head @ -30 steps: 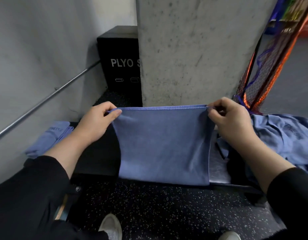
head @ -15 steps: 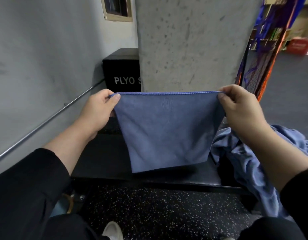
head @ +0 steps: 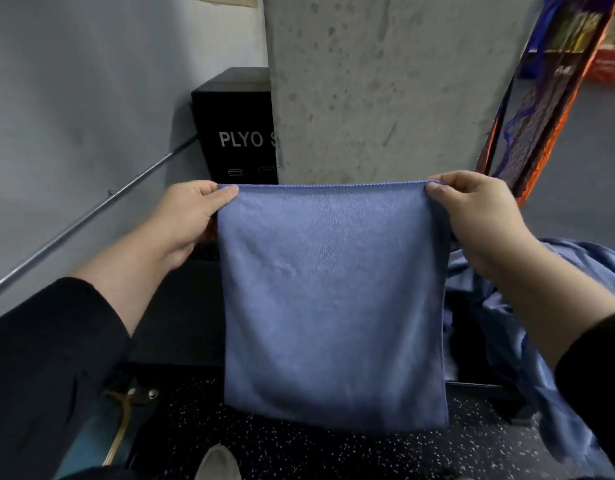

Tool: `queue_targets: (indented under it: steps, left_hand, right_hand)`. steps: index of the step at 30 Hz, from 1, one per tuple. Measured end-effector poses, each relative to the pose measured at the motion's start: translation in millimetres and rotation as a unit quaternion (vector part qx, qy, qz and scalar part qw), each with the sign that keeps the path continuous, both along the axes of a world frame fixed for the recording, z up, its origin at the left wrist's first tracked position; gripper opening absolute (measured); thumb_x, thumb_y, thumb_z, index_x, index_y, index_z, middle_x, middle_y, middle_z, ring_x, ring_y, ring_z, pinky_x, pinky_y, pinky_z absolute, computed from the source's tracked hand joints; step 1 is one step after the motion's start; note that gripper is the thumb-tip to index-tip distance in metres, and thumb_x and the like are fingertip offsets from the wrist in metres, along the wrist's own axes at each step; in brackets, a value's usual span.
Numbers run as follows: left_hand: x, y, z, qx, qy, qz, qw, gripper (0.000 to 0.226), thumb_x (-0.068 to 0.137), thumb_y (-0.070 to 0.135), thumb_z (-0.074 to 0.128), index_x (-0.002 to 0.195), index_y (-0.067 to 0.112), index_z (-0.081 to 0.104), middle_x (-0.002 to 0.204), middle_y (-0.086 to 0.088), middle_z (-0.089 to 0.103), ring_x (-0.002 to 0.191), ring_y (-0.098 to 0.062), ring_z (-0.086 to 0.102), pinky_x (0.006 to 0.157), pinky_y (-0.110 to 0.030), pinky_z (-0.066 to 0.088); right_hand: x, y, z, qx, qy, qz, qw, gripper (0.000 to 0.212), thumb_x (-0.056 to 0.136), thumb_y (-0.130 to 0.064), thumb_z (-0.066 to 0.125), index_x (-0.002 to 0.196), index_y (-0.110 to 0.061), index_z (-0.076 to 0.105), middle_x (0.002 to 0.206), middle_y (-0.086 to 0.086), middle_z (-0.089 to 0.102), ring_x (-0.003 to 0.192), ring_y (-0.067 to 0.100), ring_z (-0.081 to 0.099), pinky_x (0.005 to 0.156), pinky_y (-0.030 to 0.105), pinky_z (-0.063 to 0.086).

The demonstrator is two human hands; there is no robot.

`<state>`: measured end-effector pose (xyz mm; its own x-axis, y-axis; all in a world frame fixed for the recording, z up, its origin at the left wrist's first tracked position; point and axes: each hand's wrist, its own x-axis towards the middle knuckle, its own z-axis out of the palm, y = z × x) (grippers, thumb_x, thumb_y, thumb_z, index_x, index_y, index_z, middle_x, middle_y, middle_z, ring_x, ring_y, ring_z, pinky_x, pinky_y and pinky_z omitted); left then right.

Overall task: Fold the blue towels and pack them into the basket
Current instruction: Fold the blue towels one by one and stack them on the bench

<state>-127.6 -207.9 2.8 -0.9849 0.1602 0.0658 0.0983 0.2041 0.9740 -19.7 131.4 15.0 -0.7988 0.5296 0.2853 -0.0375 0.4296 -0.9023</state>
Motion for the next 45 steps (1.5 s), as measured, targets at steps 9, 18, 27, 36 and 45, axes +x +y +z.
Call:
queue_targets:
  steps: [9, 18, 27, 36, 45]
  left_hand:
    - [-67, 50, -94, -0.260, 0.057, 0.068, 0.961, 0.039, 0.099, 0.018, 0.058, 0.138, 0.015, 0.056, 0.107, -0.001, 0.066, 0.102, -0.022, 0.064, 0.080, -0.026, 0.042]
    - [2, 52, -196, -0.599, 0.027, -0.269, 0.754, 0.074, 0.103, 0.061, 0.027, 0.161, 0.029, -0.005, 0.167, 0.009, -0.018, 0.154, -0.009, -0.016, 0.125, -0.053, -0.002]
    - [1, 58, -192, -0.621, 0.139, -0.222, 0.739, 0.061, 0.105, 0.053, 0.030, 0.160, 0.026, 0.020, 0.170, 0.000, 0.003, 0.156, -0.014, 0.001, 0.125, -0.051, 0.002]
    - [74, 77, -189, -0.563, 0.261, -0.310, 0.721, 0.039, 0.102, 0.055, 0.038, 0.110, 0.025, 0.061, 0.116, 0.005, 0.049, 0.110, -0.019, 0.046, 0.094, -0.038, 0.039]
    - [66, 91, -184, -0.558, 0.210, -0.216, 0.773, 0.006, 0.099, 0.021, 0.048, 0.100, 0.019, 0.054, 0.100, 0.001, 0.049, 0.101, -0.024, 0.051, 0.078, -0.035, 0.032]
  right_hand:
    - [-104, 12, -96, 0.222, -0.226, 0.027, 0.948, 0.051, 0.096, -0.033, 0.064, 0.140, -0.010, 0.054, 0.132, 0.014, 0.063, 0.120, 0.032, 0.060, 0.099, 0.034, 0.043]
    - [-19, -13, -234, 0.404, -0.320, 0.221, 0.828, 0.070, 0.105, -0.046, 0.038, 0.160, -0.012, 0.011, 0.169, 0.004, 0.001, 0.155, 0.021, 0.003, 0.126, 0.038, 0.005]
    - [4, -8, -210, 0.432, -0.093, 0.298, 0.846, 0.026, 0.097, -0.044, 0.051, 0.100, -0.021, 0.063, 0.105, -0.004, 0.059, 0.090, 0.022, 0.060, 0.080, 0.038, 0.050]
    - [37, -26, -217, 0.486, -0.158, 0.313, 0.801, 0.025, 0.089, -0.043, 0.044, 0.095, -0.026, 0.061, 0.101, -0.008, 0.057, 0.089, 0.021, 0.057, 0.073, 0.037, 0.049]
    - [22, -46, -201, 0.370, -0.225, 0.193, 0.880, 0.013, 0.102, -0.026, 0.042, 0.095, -0.015, 0.045, 0.086, 0.002, 0.058, 0.076, 0.029, 0.049, 0.063, 0.043, 0.043]
